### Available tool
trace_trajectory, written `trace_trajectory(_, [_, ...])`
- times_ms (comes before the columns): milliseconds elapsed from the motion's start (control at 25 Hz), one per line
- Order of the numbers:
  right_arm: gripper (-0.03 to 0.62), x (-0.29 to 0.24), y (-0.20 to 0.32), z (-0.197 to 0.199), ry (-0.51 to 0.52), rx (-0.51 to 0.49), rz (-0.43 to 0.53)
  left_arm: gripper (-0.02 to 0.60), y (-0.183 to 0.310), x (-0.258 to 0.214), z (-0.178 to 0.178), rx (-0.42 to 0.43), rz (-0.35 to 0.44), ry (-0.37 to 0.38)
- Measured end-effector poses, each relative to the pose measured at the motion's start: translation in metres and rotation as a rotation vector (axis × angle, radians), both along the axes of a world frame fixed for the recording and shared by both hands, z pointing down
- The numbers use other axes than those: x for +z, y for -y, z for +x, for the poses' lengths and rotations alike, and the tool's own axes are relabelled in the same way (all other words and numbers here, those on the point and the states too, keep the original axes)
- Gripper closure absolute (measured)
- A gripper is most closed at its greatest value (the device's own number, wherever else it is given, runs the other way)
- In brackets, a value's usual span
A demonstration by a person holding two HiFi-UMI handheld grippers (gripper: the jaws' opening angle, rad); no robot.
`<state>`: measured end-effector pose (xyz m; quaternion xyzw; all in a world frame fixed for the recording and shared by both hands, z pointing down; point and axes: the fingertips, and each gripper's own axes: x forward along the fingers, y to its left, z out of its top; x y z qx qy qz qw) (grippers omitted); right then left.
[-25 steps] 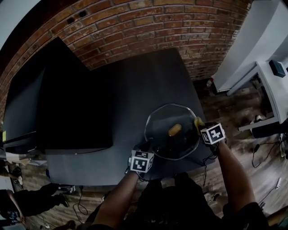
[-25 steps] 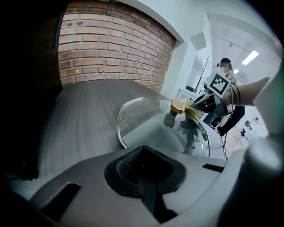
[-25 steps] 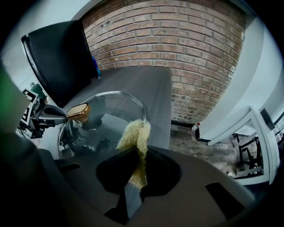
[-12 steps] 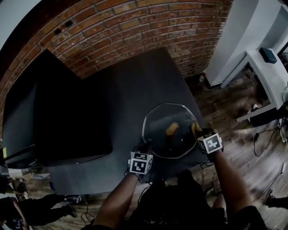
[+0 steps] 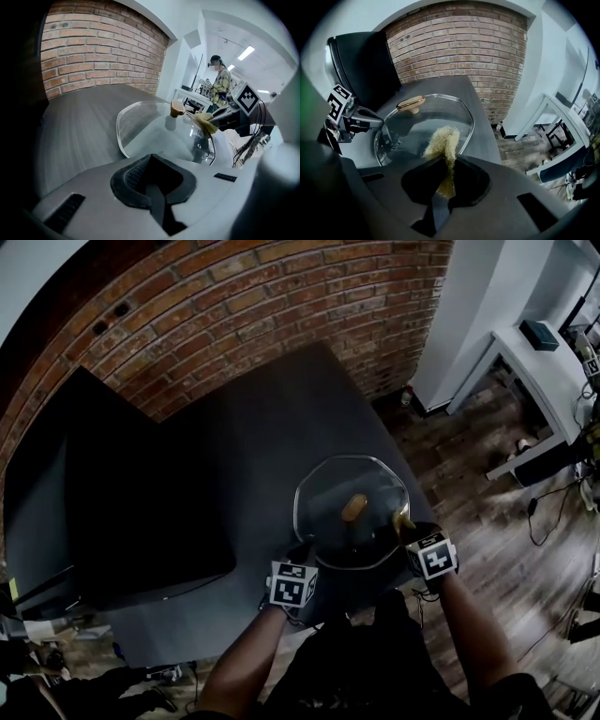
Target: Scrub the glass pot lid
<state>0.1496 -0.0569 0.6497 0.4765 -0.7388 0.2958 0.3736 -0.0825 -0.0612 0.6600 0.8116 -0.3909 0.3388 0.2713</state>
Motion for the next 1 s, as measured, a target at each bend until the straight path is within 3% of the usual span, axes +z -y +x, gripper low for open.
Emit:
trace_trajectory(560, [0.546,-0.002,-0.046,-0.069,0.054,0.062,0.053,0.548,-0.002,0.001,0.001,0.092,0.017,0.010])
trace_trajectory(1000, [0.546,-0.005,-0.047,-0.146,0.066,-0.101,0.062,0.548,-0.003,0.003,0.002,0.113,0.026,0.022])
